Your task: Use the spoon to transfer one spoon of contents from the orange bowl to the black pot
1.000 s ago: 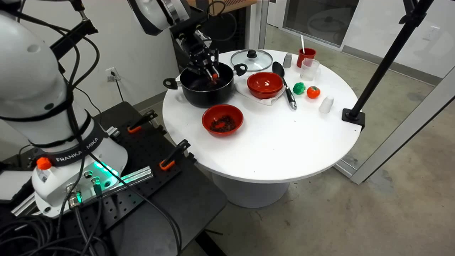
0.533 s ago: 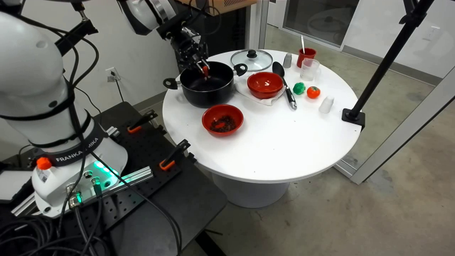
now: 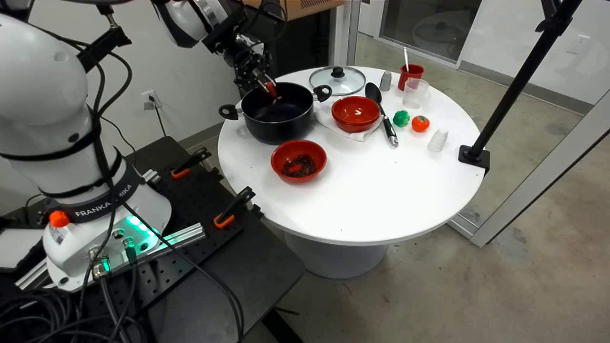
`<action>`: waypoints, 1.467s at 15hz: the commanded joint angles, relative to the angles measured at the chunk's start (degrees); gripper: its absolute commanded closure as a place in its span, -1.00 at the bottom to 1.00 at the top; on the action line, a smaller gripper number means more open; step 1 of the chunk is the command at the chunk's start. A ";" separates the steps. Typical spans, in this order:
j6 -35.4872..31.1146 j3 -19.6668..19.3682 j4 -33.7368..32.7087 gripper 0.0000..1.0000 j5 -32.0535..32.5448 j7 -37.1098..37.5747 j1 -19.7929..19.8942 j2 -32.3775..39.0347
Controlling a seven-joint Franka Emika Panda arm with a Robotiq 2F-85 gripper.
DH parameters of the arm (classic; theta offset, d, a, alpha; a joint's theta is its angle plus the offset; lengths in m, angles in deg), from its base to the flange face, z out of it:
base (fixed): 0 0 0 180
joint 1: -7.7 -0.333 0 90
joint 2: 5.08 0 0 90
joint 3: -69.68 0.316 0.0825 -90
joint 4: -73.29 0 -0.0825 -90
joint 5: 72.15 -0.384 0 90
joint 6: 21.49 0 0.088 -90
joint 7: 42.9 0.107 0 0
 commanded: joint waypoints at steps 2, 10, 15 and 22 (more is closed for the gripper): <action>-4.45 0.39 2.92 0.90 -2.82 -1.12 6.10 -4.84; -25.50 -4.28 10.40 0.90 -7.34 -15.42 22.71 -16.24; -35.03 -10.60 10.50 0.90 -11.36 -22.71 29.92 -17.14; -43.37 -16.11 7.58 0.90 -16.07 -24.06 34.17 -10.84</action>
